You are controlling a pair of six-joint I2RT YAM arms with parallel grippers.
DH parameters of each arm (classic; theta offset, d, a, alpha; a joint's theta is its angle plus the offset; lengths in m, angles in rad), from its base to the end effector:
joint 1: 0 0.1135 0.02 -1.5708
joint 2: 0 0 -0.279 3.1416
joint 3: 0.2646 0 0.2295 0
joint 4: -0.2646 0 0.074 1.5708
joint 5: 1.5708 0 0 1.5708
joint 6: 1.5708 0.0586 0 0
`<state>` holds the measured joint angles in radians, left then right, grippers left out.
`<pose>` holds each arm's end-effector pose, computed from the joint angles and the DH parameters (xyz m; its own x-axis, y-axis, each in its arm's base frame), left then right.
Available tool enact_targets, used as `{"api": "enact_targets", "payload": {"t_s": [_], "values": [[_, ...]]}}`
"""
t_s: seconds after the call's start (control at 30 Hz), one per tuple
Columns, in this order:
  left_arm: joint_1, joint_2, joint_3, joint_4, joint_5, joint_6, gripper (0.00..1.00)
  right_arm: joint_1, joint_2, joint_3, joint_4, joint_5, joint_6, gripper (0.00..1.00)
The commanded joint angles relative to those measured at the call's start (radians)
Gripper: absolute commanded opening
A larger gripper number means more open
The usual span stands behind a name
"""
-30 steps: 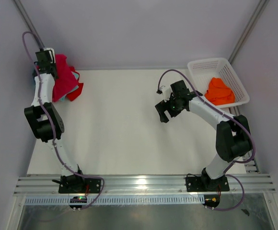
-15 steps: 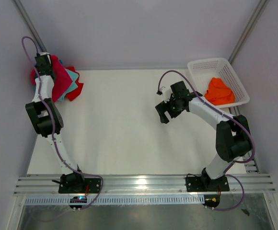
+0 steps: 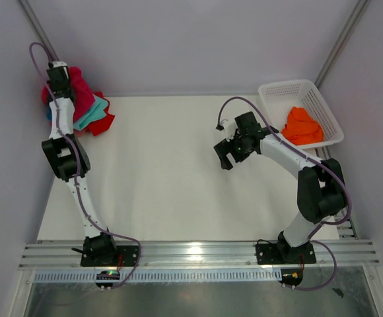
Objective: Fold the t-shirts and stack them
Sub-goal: Neatly place the folded tshirt to the corner
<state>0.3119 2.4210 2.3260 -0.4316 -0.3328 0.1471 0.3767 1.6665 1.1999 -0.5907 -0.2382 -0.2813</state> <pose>0.5344 0.1924 0.2713 -0.5551 -0.0334 -0.8311 -0.4827 0.8267 0.2891 0.3072 0.1364 0.2311 -0.6490 -0.5468 -0.5290 -0.6718 0.7382 0.0611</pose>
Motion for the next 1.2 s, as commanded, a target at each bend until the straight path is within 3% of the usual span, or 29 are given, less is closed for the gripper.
{"api": "enact_targets", "payload": {"t_s": [0.0,0.67,1.17], "values": [[0.006,0.003,0.081,0.076,0.054,0.011,0.00,0.002,-0.024,0.029,0.026,0.011,0.010,0.99],[-0.076,-0.099,0.107,0.062,0.201,0.060,0.00,0.002,-0.001,0.004,0.065,0.004,0.016,0.99],[-0.043,-0.048,0.136,0.063,0.057,0.062,0.00,0.004,-0.019,-0.020,0.062,0.002,0.010,0.99]]}}
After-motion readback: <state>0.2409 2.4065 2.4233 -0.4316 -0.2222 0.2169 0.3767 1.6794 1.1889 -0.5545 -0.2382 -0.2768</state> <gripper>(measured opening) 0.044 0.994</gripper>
